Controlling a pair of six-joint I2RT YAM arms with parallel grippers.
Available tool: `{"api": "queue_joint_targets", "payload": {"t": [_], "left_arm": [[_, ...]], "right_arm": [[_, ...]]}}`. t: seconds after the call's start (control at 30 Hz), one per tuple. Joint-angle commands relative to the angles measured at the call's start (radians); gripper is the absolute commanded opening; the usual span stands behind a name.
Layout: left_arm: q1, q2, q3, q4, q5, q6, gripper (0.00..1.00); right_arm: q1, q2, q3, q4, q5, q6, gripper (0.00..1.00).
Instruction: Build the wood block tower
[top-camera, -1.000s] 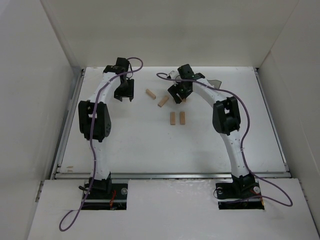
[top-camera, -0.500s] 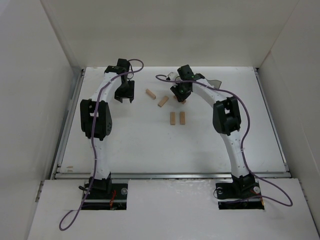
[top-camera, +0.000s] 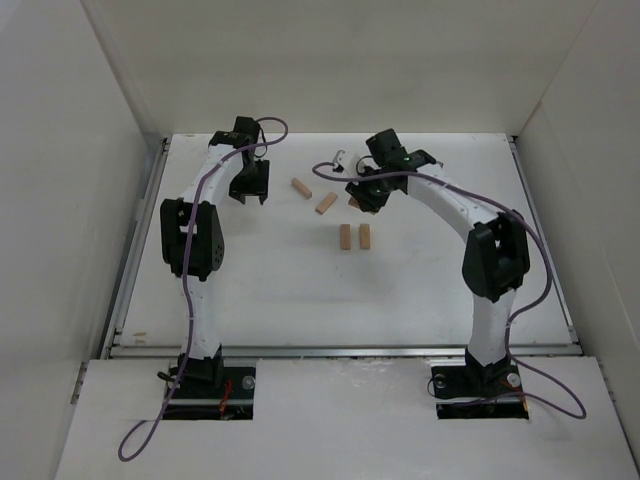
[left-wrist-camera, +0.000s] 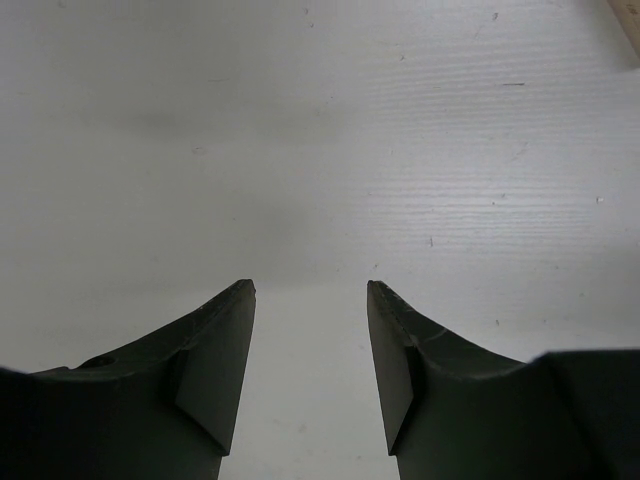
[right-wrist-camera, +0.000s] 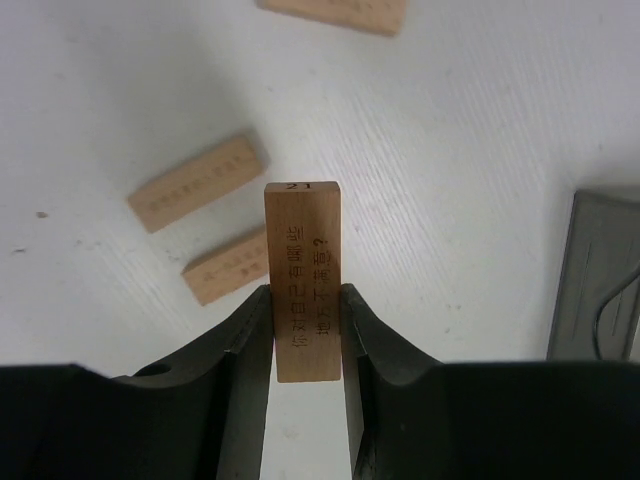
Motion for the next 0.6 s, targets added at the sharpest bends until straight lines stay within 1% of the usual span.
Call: {"api": "queue_joint_targets", "payload": {"t": [0.0,0.1,0.27,0.43,0.57], "left_arm": [[0.006,-0.039,-0.004,0.006,0.014,0.017,0.45],[0.006,-0.050,-0.014,0.017,0.023,0.017,0.45],[0.015,-0.068,-0.044,0.017,0.024,0.017,0.45],[0.024,-0.069,-0.054,0.017,0.024,0.017,0.45],[0.025,-0.078,-0.063,0.017,0.033,0.017,0.45]], "right_arm": [[0.052,-0.017,-0.055,0.028,-0.069,-0.099,0.00],[0.081,0.016,-0.055,0.018,-0.045,-0.119,0.00],[0.099,0.101,0.006,-0.003,-0.022,-0.137,0.00],[0.108,0.112,0.018,-0.003,0.003,-0.156,0.00],[0.108,0.078,-0.017,0.017,0.038,-0.183,0.00]]}}
